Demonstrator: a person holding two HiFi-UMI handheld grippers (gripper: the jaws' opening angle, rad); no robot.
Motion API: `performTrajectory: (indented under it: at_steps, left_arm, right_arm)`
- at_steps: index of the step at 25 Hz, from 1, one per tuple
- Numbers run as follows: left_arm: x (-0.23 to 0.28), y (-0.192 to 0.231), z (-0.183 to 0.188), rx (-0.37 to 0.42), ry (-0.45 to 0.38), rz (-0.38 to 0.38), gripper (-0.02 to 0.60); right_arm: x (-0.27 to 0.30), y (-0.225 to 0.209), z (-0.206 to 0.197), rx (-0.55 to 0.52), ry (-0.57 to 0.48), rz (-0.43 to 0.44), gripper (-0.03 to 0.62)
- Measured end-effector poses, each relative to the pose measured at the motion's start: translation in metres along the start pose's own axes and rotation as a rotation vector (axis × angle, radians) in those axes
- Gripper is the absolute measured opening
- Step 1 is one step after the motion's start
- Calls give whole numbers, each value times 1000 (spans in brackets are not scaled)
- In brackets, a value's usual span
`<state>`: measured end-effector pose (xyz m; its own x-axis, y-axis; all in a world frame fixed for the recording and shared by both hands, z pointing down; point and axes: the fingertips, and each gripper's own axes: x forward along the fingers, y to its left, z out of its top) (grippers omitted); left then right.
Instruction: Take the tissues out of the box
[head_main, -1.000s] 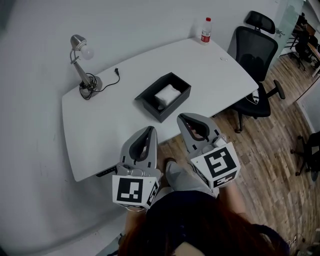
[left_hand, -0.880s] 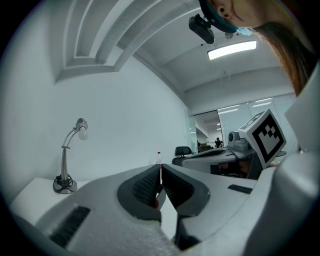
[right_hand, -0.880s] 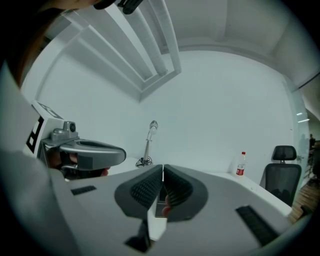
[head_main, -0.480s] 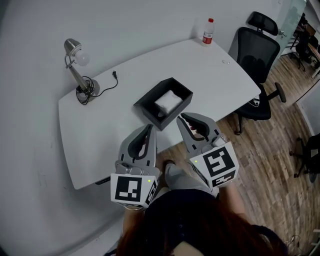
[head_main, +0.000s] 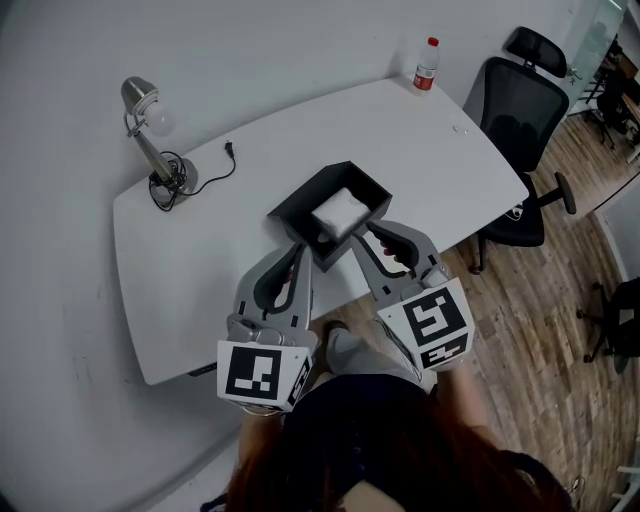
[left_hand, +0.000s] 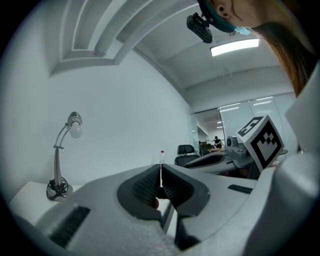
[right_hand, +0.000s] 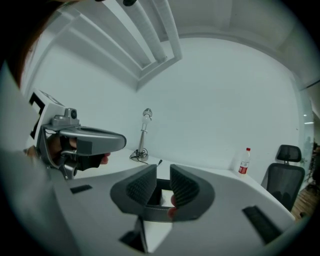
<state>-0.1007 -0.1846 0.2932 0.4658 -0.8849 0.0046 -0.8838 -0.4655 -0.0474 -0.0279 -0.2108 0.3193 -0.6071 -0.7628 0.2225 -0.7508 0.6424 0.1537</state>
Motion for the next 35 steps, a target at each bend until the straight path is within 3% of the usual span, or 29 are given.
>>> performTrajectory:
  at_steps: [15,35]
  left_arm:
    - [39,31,-7,1,21,19,26]
    - [81,57,-29,-61,70,36,26]
  right_arm:
    - [53,-15,-23,-42,116,71,193]
    - [110,-23,-86,-63,382,179,273]
